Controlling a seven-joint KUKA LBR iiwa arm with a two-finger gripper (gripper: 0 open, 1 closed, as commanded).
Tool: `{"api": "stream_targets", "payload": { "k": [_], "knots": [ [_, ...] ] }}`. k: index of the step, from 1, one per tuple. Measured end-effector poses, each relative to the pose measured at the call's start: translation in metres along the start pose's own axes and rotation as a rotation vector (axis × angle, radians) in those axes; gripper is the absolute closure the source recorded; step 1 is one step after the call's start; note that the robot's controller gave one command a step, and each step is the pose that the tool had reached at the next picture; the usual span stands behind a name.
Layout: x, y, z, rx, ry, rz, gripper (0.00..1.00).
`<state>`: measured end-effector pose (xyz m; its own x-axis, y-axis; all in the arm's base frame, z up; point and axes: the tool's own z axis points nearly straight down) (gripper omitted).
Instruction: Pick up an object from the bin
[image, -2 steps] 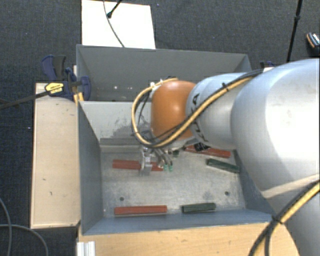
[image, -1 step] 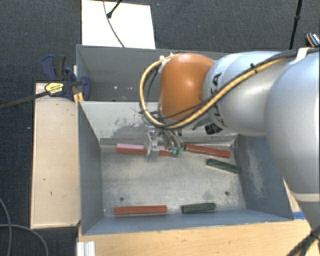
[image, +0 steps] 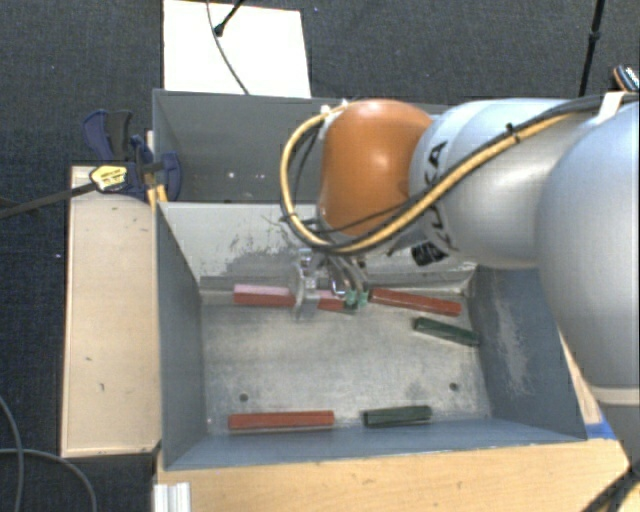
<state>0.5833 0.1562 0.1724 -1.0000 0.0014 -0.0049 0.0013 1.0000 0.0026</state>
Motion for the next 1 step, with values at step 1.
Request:
{"api": "stream_targets", "payload": {
  "k": [1],
  "knots": [
    [-0.0013,0.0004,-0.0146,0.000,-0.001,-0.001,1.00]
  ]
}}
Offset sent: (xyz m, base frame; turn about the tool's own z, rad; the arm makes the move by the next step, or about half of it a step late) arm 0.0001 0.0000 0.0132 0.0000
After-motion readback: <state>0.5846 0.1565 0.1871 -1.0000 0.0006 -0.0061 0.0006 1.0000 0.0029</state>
